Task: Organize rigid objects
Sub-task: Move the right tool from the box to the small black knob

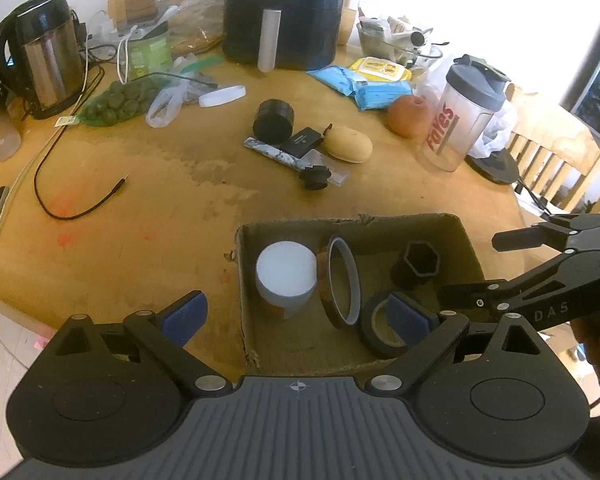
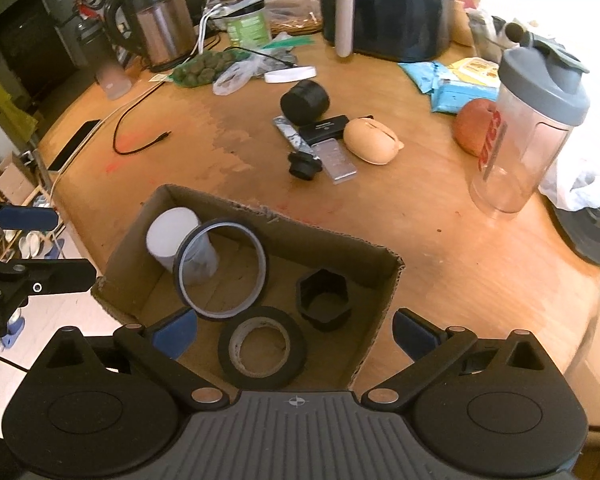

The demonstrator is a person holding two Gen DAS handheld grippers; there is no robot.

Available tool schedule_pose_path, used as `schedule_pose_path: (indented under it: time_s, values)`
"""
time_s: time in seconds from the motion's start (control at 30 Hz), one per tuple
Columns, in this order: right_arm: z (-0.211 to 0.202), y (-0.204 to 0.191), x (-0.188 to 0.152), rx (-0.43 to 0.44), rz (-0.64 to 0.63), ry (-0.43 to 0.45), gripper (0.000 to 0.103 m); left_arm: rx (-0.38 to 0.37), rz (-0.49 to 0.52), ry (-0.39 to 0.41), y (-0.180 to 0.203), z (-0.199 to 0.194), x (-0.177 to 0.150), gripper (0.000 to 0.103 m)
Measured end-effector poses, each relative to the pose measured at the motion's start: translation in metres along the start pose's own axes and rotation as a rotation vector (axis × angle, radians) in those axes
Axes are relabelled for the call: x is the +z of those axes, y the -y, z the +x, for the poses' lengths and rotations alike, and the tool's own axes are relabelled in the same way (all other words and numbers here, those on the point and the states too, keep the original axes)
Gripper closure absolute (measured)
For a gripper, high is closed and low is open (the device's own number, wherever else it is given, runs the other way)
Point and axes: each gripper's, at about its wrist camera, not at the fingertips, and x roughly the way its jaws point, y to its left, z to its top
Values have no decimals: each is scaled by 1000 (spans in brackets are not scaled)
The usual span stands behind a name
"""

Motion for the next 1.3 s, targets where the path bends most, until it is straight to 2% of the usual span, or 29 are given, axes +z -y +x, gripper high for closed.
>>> schedule_pose_path:
  time_s: [0.97,1.3]
  values:
    - [16,2,21,-77,174,37,0,-67,72,0,-26,20,31,5]
    - [21,3,28,-89,168,19,0,-72,62,-2,-26,24,32,5]
